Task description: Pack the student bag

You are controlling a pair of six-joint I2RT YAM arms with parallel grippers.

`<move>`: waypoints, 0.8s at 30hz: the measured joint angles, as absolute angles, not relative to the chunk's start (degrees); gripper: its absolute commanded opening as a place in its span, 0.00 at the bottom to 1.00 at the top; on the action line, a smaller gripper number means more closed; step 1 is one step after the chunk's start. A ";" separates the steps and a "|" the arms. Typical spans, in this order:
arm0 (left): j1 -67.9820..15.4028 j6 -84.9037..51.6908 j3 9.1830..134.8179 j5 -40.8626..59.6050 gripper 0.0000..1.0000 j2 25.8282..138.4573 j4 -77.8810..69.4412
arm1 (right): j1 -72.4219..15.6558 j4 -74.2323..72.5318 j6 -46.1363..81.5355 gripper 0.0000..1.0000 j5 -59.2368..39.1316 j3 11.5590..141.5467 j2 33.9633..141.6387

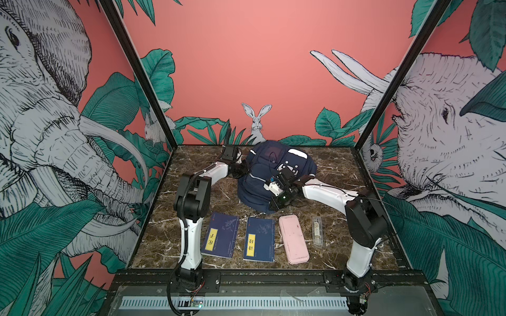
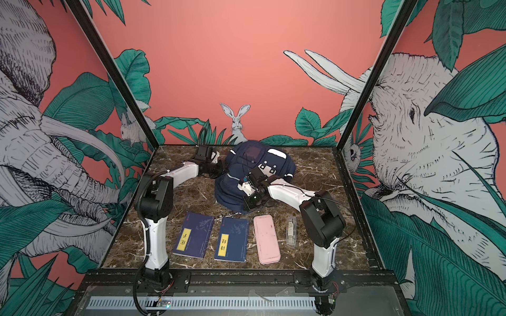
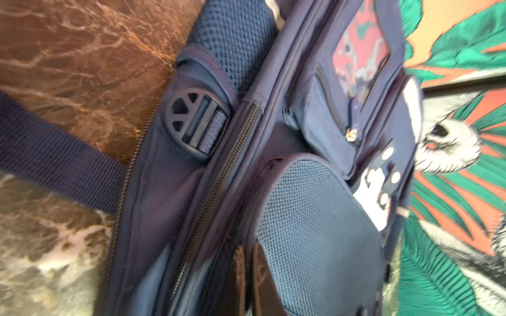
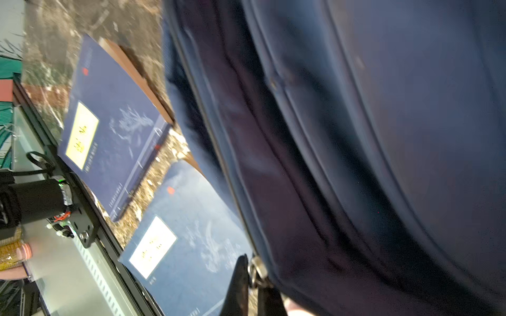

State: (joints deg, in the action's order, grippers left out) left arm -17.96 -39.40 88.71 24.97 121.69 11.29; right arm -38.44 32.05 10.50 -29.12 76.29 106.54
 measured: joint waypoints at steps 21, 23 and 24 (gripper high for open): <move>-16.62 -47.37 76.69 16.62 0.00 112.38 -1.30 | -44.05 35.46 14.13 0.00 -32.77 96.25 121.12; -16.03 -48.36 73.17 15.11 0.00 109.62 -2.72 | -43.88 35.38 13.78 0.00 -32.80 95.31 120.57; -15.70 -48.95 71.13 14.24 0.00 107.96 -3.29 | -43.55 35.18 13.61 0.00 -32.80 94.17 119.83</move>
State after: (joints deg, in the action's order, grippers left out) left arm -15.70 -48.95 71.13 14.24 107.96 -3.29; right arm -43.55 35.18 13.61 -32.80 94.17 119.83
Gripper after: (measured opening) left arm 0.058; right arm 0.050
